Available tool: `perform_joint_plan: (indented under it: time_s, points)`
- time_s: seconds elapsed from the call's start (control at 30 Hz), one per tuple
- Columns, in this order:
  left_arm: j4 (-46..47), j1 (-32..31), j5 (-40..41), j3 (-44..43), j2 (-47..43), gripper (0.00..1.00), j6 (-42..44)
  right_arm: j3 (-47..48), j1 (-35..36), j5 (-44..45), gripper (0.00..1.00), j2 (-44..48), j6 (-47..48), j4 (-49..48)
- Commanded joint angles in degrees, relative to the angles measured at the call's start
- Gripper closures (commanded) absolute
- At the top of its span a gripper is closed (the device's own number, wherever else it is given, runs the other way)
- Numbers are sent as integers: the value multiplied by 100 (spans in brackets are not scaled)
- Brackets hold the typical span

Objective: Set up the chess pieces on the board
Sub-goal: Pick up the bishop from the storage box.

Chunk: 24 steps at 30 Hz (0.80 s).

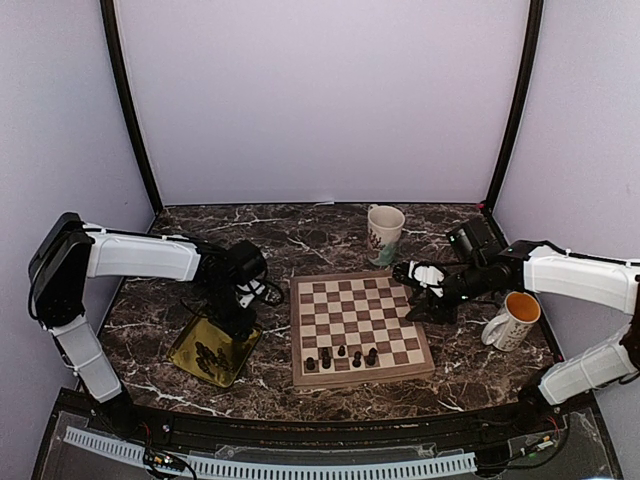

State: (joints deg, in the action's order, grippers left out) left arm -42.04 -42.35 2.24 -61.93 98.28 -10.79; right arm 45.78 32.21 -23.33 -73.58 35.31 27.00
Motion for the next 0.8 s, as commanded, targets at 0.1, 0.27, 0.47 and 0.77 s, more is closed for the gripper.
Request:
perform_joint_plan:
  time_s: [0.1, 0.27, 0.47, 0.77]
  points:
    - [-109, 32, 161, -135, 173, 63, 182, 29, -30, -35, 61, -64, 24, -29]
    - [-8, 89, 176, -160, 288, 69, 272, 23, -31, -48, 61, -72, 22, -20]
    - [-135, 157, 159, -173, 405, 81, 352, 28, -34, -51, 61, -69, 28, -2]
    - [-52, 114, 42, -168, -669, 91, 546, 427, -32, -400, 61, -7, -121, 234]
